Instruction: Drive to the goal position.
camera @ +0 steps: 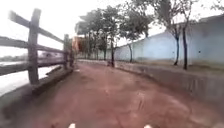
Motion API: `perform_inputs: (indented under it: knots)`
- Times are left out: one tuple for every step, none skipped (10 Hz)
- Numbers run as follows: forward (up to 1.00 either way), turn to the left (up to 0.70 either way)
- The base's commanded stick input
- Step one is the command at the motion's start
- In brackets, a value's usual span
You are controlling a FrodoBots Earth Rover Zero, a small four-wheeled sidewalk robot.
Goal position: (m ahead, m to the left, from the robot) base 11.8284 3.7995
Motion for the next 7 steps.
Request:
perform_inputs:
  knots:
    - [0.85,0.03]
    - [0.85,0.03]
    - [0.85,0.03]
    - [0.85,0.03]
    - [0.85,0.03]
    - [0.85,0.03]
    - [0.85,0.03]
